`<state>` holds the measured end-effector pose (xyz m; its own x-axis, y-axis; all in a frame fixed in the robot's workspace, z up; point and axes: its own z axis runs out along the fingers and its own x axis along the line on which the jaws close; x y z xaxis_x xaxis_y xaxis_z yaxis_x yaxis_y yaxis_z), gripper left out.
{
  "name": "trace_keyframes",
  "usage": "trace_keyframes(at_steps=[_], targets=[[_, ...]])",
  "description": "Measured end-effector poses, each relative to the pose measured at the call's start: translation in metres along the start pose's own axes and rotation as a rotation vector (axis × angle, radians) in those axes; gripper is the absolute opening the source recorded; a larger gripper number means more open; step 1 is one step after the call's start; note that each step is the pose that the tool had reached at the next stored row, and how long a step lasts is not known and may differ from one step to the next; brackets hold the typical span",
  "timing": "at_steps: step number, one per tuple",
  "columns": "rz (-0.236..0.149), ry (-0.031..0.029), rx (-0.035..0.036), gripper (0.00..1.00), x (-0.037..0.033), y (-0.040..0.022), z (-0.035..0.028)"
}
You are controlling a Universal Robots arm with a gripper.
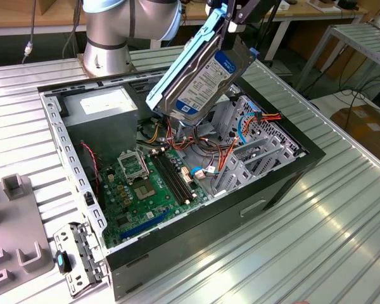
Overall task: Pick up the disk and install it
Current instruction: 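Insert the disk into the insertion slot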
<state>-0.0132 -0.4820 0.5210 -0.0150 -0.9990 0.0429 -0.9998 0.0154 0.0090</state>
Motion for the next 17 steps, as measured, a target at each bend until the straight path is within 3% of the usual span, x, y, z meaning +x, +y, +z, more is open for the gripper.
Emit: trace_keyframes(at_steps=[3, 4, 8, 11, 14, 15, 16, 17], targets=[[0.0, 0.0037, 0.0021, 0.37, 0.002, -0.0036, 0.0007], [0.001, 0.0052, 0.0082, 0.37, 0.0024, -0.0036, 0.0011], [0.002, 0.0094, 0.0415, 0.37, 0.0047, -0.0037, 0.002], [0.003, 0.0097, 0.0664, 0.37, 0.0072, -0.0036, 0.0028], [0.005, 0.0093, 0.0965, 0.37, 0.0105, -0.0028, 0.0039], [0.005, 0.0091, 0.1028, 0.37, 0.0117, -0.0024, 0.0043], [0.005, 0.0086, 0.1129, 0.37, 0.0148, -0.0017, 0.0051], [0.006, 0.0075, 0.1173, 0.37, 0.0194, -0.0016, 0.0061]])
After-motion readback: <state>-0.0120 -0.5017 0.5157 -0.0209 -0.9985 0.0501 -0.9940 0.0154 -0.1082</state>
